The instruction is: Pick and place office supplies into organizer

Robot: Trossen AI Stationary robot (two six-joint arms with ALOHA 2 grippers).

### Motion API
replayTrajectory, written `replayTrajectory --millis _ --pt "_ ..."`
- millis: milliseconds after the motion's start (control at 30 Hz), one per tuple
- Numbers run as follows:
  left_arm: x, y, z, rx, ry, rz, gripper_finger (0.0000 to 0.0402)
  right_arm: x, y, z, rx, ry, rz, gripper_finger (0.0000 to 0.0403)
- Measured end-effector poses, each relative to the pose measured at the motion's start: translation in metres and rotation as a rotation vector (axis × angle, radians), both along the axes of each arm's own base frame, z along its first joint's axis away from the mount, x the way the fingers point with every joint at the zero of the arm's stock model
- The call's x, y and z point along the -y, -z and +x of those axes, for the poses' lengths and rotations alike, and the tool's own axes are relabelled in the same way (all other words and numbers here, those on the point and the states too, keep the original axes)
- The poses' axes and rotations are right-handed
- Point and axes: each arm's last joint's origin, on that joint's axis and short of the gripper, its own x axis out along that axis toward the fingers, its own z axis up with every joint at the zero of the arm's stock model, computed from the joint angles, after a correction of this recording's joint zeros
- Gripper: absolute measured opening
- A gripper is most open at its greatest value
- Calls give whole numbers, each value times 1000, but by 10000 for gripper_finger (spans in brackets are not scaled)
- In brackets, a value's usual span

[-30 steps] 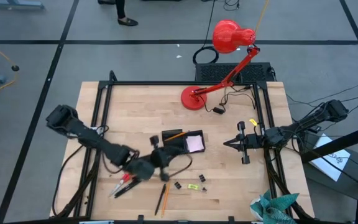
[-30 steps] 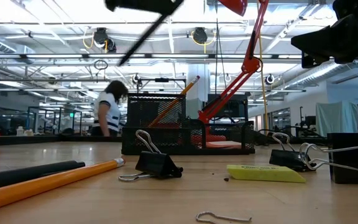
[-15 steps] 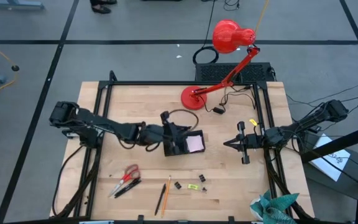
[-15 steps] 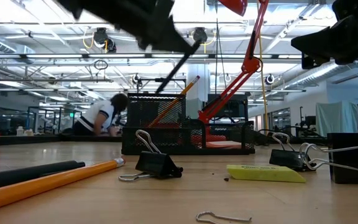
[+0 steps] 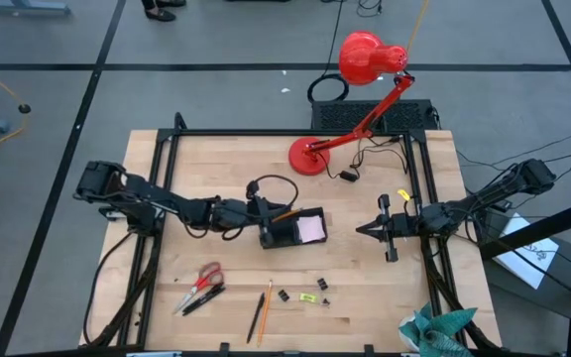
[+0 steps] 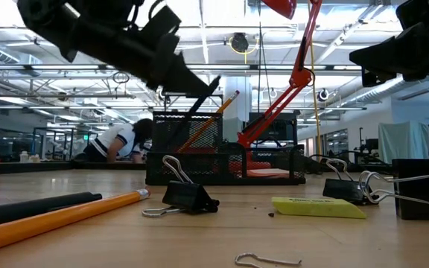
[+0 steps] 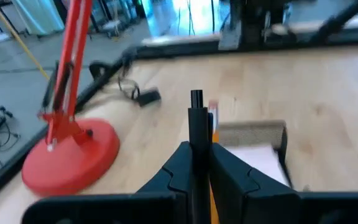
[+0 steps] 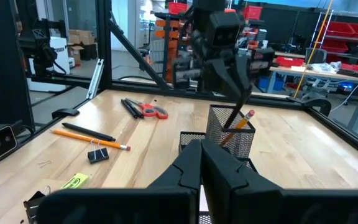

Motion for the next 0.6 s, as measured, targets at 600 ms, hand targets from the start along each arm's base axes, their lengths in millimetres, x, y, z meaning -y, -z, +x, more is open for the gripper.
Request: replayTrajectory --millis 600 --pt "-1 26 -21 6 26 -74 42 0 -1 0 9 2 -24 4"
